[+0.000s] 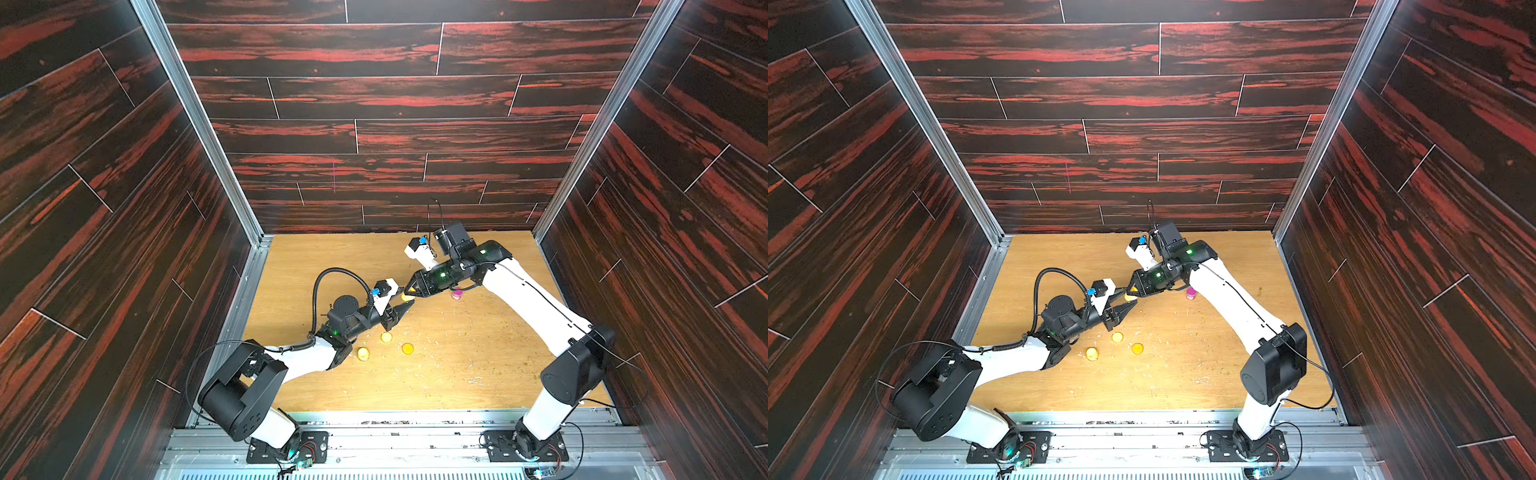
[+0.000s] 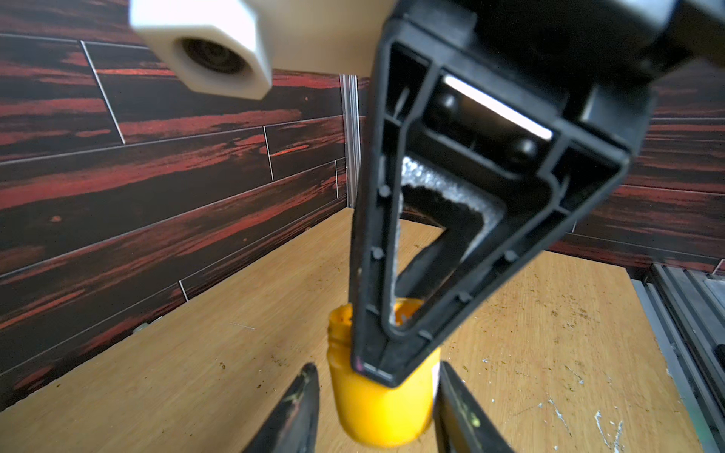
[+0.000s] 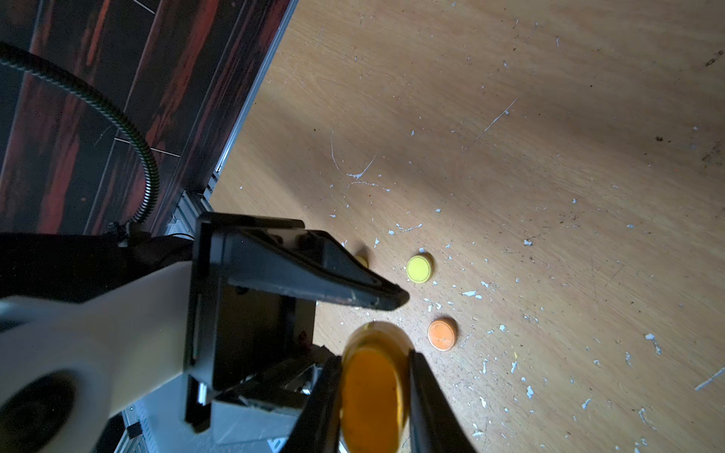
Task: Close the paint jar lid
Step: Pick up the paint jar from the center of the board.
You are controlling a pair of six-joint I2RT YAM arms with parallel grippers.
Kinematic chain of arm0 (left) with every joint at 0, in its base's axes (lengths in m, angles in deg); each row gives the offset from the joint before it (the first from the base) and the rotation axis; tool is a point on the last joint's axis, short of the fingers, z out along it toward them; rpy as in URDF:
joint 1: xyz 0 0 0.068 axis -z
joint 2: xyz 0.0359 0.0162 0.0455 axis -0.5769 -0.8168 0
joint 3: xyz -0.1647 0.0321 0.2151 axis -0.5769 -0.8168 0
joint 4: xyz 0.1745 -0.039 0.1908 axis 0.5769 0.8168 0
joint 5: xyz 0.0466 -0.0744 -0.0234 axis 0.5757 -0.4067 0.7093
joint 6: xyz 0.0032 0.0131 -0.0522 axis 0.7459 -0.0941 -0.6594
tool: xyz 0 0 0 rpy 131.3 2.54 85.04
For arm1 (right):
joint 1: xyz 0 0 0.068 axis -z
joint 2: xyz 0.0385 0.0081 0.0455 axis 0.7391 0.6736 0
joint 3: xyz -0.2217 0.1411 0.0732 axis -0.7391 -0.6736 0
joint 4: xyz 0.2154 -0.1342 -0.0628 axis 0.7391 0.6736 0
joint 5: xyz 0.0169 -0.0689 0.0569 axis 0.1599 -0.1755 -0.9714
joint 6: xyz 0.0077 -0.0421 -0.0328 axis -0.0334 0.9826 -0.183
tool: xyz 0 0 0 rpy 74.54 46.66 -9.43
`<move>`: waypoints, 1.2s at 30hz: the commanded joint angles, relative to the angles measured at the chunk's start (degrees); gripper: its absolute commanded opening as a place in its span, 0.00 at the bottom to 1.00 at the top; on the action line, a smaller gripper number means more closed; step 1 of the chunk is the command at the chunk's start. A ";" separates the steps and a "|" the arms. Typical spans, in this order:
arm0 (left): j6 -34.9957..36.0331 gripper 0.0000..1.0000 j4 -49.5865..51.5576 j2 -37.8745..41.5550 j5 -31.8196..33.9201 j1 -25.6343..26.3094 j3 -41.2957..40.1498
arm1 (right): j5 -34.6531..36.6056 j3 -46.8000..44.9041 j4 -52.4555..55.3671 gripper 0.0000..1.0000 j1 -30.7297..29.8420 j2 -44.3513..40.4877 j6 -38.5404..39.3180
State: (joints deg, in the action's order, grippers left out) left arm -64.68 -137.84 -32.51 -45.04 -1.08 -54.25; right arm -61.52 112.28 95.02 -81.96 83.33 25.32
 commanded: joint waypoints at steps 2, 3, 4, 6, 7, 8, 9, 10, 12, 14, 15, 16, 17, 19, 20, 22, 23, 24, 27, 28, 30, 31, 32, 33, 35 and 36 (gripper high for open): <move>0.66 0.48 0.06 0.55 -0.27 0.04 0.42 | -1.80 -0.46 1.09 0.26 -0.36 -1.00 -0.25; 0.66 0.48 0.12 0.68 -0.27 0.05 0.42 | -1.80 -0.52 1.27 0.26 -0.33 -0.85 -0.14; 0.74 0.47 0.31 0.93 -0.35 0.09 0.46 | -1.80 -0.58 1.36 0.26 -0.35 -0.82 -0.11; 1.01 0.44 1.35 1.26 -0.51 0.13 0.83 | -1.80 -0.72 1.57 0.26 -0.33 -0.70 -0.12; 1.10 0.43 1.72 1.44 -0.62 0.13 0.99 | -1.86 -0.75 1.66 0.26 -0.41 -0.59 -0.11; 1.18 0.43 1.97 1.56 -0.70 0.13 1.03 | -1.88 -0.66 1.70 0.26 -0.47 -0.53 -0.10; 1.10 0.43 2.01 1.66 -0.77 0.14 1.03 | -1.93 -0.66 1.88 0.26 -0.42 -0.48 -0.06; 1.10 0.42 2.09 1.83 -0.84 0.14 1.12 | -2.02 -0.65 2.04 0.26 -0.46 -0.30 -0.09; 1.10 0.39 2.52 2.16 -1.14 0.21 1.12 | -1.89 -0.64 2.08 0.27 -0.41 -0.13 -0.06; 1.01 0.38 2.76 2.61 -1.30 0.21 1.07 | -1.71 -0.64 2.27 0.29 -0.41 -0.08 -0.01; 0.93 0.37 2.88 2.79 -1.33 0.21 1.04 | -1.71 -0.54 2.45 0.30 -0.45 0.03 0.11; 0.93 0.36 2.94 3.02 -1.41 0.21 0.99 | -1.76 -0.43 2.50 0.30 -0.42 0.06 0.11; 0.88 0.35 3.06 3.28 -1.41 0.21 0.94 | -1.86 -0.40 2.41 0.31 -0.41 0.09 0.08; 0.75 0.35 3.23 3.70 -1.62 0.21 0.86 | -2.19 -0.31 2.25 0.34 -0.46 0.11 0.00; 0.75 0.34 3.22 3.92 -1.81 0.21 0.81 | -2.24 -0.18 2.25 0.36 -0.41 0.06 0.12; 0.45 0.33 3.24 4.37 -1.85 0.21 0.68 | -2.06 0.18 2.33 0.41 -0.42 0.06 0.01; 0.31 0.33 3.33 4.60 -1.94 0.21 0.59 | -2.13 0.33 2.30 0.45 -0.42 -0.04 -0.03; 0.27 0.33 3.27 4.81 -1.96 0.21 0.47 | -2.20 0.57 2.17 0.48 -0.48 -0.33 -0.02; -0.43 0.32 2.99 5.55 -1.64 0.13 -0.08 | -0.30 1.27 2.02 0.56 -0.41 -1.76 -0.10; -0.72 0.32 2.66 5.77 -1.22 0.08 -0.40 | 0.55 1.29 1.82 0.58 -0.34 -2.53 0.03; -1.73 0.32 1.15 6.16 -0.60 -0.28 -1.25 | 1.54 1.01 1.64 0.60 -0.13 -3.99 -0.05; -3.01 0.32 -0.62 6.19 -0.30 -0.78 -1.78 | 3.51 0.66 1.67 0.61 -0.03 -4.92 0.18; -4.59 0.32 -2.48 6.23 0.02 -1.31 -2.39 | 4.47 0.17 1.69 0.61 0.02 -5.99 0.28; -5.35 0.32 -3.42 6.31 0.31 -1.66 -2.76 | 5.33 -0.45 1.63 0.62 0.10 -6.95 0.39; -5.45 0.32 -3.20 6.89 0.50 -2.14 -3.09 | 6.27 -2.26 1.19 0.63 0.20 -9.59 0.41; -5.28 0.32 -2.80 7.13 0.52 -2.24 -3.10 | 6.20 -3.33 0.83 0.64 0.20 -10.97 0.33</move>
State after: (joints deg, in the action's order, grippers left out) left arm -68.59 -137.32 -27.83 -45.32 -2.53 -56.64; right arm -57.78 110.73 95.68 -81.98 76.40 25.39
